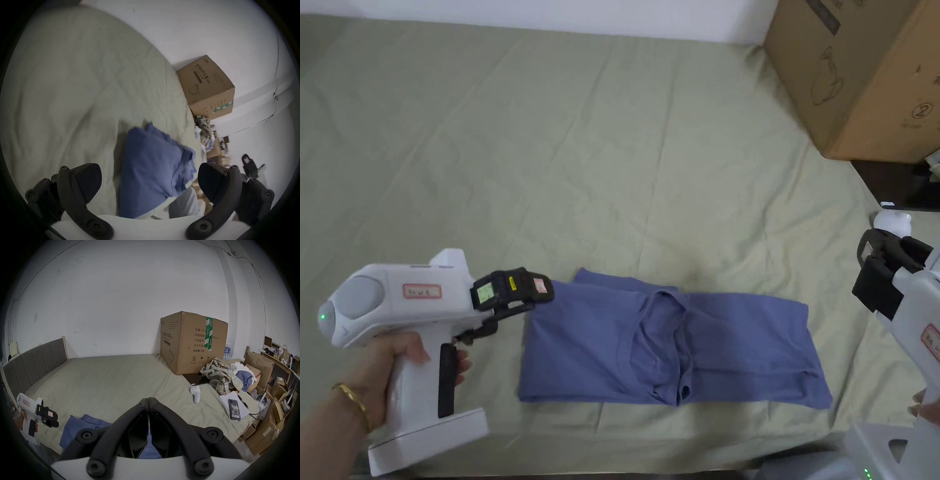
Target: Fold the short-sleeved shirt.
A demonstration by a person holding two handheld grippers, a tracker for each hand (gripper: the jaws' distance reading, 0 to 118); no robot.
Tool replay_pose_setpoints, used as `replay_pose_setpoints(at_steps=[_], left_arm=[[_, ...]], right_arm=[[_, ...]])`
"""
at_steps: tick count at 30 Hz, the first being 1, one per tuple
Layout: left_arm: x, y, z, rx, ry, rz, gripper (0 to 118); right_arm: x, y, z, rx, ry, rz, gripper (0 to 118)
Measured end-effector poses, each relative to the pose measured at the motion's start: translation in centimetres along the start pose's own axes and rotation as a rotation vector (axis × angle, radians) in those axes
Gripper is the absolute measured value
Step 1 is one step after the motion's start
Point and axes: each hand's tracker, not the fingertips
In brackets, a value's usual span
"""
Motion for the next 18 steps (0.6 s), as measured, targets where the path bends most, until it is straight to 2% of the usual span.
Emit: replay_pose_setpoints(at_steps=[3, 6, 9, 11, 12, 14, 15, 16, 18], left_arm=[[-2.2, -0.5, -0.9, -0.067, -0.079, 0.078, 118], [-2.8, -1.8, -2.2, -0.087, -0.093, 0.114, 118], [-2.5, -2.3, -2.9, -0.085, -0.196, 0.139, 118], [-2.4, -2.4, -3.8, -0.110, -0.212, 0.172, 114], [-2.2, -2.4, -4.2, -0.110, -0.208, 0.170, 106], [-1.4, -2.4, -4.7, -0.114, -0.161, 0.148, 54], [-0.6, -2.5, -5.2, -0.116, -0.071, 0.119, 26], [-0.1, -2.5, -5.8, -0.127, 0.051, 0.053, 21], [0.9, -2.9, -6.2, -0.120, 0.010, 0.060, 17]], right_arm=[[0.0, 0.2, -0.3, -0.009, -0.011, 0.000, 0], [0.0, 0.3, -0.5, -0.018, -0.026, 0.002, 0], [-0.2, 0.2, -0.9, -0.036, -0.035, 0.017, 0], [-0.4, 0.1, -1.1, -0.045, -0.037, 0.022, 0], [-0.5, 0.1, -1.2, -0.052, -0.036, 0.025, 0], [-0.8, 0.0, -1.3, -0.057, -0.035, 0.031, 0], [-1.0, 0.0, -1.3, -0.058, -0.033, 0.037, 0], [-1.1, 0.0, -1.4, -0.057, -0.033, 0.043, 0], [-1.4, 0.1, -1.7, -0.056, -0.033, 0.046, 0]])
